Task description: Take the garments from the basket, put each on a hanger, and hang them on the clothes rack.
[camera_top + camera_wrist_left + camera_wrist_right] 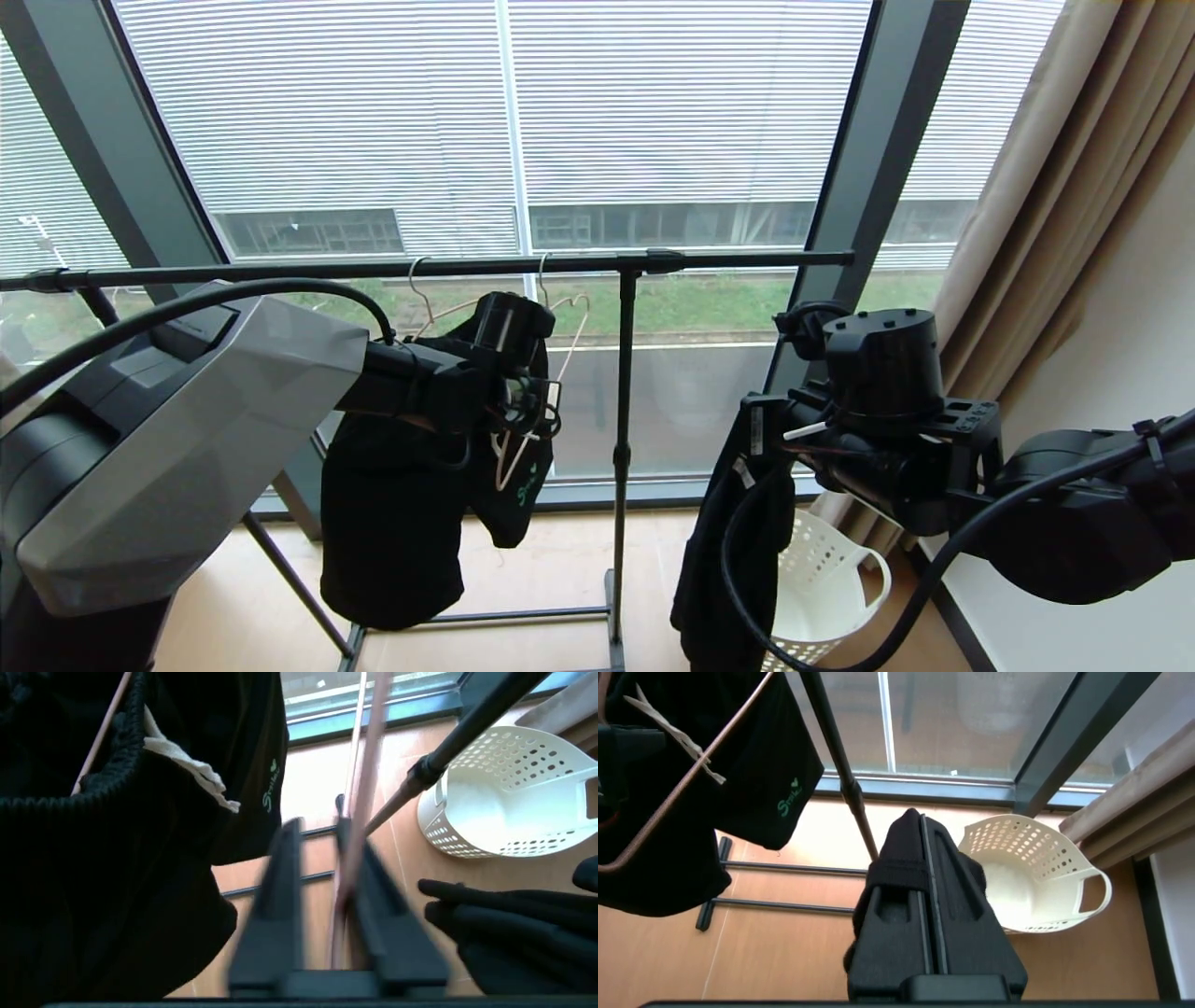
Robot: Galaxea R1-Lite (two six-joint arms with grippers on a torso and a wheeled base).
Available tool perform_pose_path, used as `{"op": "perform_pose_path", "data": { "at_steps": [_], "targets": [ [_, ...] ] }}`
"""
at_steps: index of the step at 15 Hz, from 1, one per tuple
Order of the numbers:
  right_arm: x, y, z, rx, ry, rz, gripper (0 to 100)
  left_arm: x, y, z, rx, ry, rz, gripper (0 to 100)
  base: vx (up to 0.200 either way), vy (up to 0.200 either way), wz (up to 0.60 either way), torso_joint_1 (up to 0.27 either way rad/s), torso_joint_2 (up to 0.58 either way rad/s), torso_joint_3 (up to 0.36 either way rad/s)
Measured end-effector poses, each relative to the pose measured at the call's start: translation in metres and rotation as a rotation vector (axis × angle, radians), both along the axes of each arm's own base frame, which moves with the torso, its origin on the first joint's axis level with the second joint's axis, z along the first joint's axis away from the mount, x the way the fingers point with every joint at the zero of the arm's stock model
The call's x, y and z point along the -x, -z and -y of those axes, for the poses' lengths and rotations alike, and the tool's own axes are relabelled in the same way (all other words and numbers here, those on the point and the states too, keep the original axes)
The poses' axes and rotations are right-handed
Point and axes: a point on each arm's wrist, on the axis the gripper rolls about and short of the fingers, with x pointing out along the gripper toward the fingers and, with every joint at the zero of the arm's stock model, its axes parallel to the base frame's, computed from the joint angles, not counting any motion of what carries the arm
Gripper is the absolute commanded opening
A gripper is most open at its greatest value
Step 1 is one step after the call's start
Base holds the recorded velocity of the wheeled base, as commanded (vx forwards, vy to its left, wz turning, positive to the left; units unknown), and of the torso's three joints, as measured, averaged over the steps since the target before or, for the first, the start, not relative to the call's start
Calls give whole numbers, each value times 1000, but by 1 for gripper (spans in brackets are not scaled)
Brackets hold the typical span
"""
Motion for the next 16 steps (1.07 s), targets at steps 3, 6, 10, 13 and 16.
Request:
{"op": "perform_pose_path", "data": {
  "at_steps": [3, 6, 10, 13, 16],
  "targets": [
    [0, 1, 0, 1, 0, -2, 0, 0, -2, 0, 2, 0, 3, 0, 0, 0, 0, 0, 0, 0],
    [0, 1, 0, 6, -2, -2, 0, 5, -14, 0, 12, 4, 22, 0, 0, 0, 0, 0, 0, 0],
    [0, 1, 0, 7, -2, -4, 0, 22, -26, 1, 14, 23, 24, 0, 0, 0, 0, 0, 0, 0],
    [0, 2, 0, 8, -2, -4, 0, 41, -36, 1, 16, 42, 25, 0, 0, 0, 0, 0, 0, 0],
    [0, 2, 0, 8, -2, -4, 0, 71, -42, -4, 4, 69, 6, 0, 0, 0, 0, 0, 0, 0]
  ]
}}
